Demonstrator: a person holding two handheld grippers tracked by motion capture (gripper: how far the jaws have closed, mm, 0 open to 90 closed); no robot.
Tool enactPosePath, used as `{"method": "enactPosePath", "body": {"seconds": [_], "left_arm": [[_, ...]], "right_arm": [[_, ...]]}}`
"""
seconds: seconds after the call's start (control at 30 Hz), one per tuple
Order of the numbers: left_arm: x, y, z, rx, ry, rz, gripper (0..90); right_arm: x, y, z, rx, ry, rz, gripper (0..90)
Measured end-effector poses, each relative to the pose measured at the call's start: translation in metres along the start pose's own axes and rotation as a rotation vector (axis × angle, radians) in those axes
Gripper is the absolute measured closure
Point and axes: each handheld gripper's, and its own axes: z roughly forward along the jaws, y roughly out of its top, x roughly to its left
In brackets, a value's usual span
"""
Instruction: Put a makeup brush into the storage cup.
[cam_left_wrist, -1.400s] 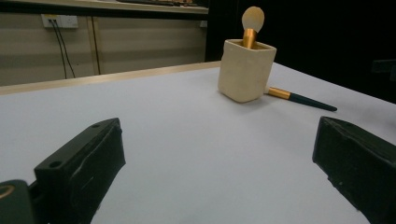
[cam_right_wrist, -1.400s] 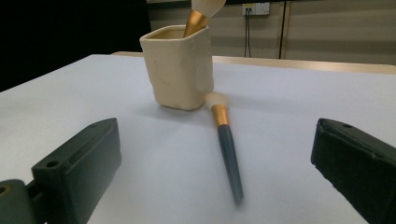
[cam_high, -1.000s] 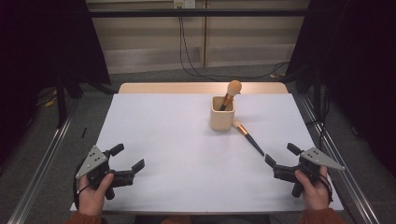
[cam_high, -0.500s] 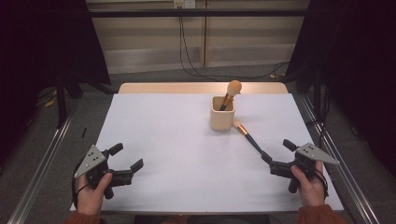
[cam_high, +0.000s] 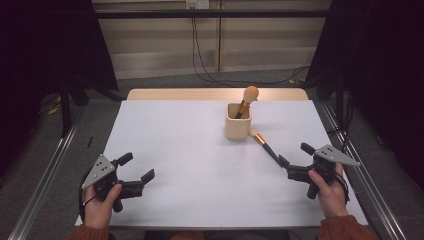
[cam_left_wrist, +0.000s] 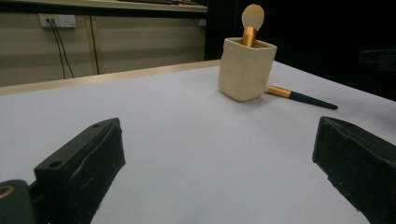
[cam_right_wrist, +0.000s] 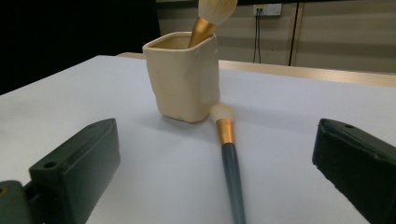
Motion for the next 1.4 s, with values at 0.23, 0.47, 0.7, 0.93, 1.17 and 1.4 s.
{"method": "enactPosePath", "body": {"seconds": [0.23,0.47,0.7,0.93,1.17,1.4], "left_arm": [[0.0,0.0,-0.004,-0.008,0.007,0.003,2.2],[0.001,-0.001,-0.007,-0.01,0.017,-0.003,2.2],[0.0,-0.001,-0.007,-0.006,0.013,0.004,2.2],[0.001,-0.001,-0.006,-0.007,0.014,-0.002,2.2],[0.001,-0.001,-0.006,-0.005,0.01,0.0,2.2],[0.001,-0.001,-0.006,-0.004,0.01,0.002,2.3]], "right_arm": [[-0.001,0.01,0.02,0.025,0.003,-0.004,0.0],[-0.006,0.018,0.04,0.055,0.007,0.015,0.3],[-0.011,0.027,0.056,0.118,0.022,-0.007,0.5],[-0.017,0.04,0.072,0.218,0.022,-0.049,2.0],[-0.018,0.056,0.09,0.312,0.03,-0.099,2.5],[-0.016,0.066,0.105,0.408,0.048,-0.12,2.3]]}}
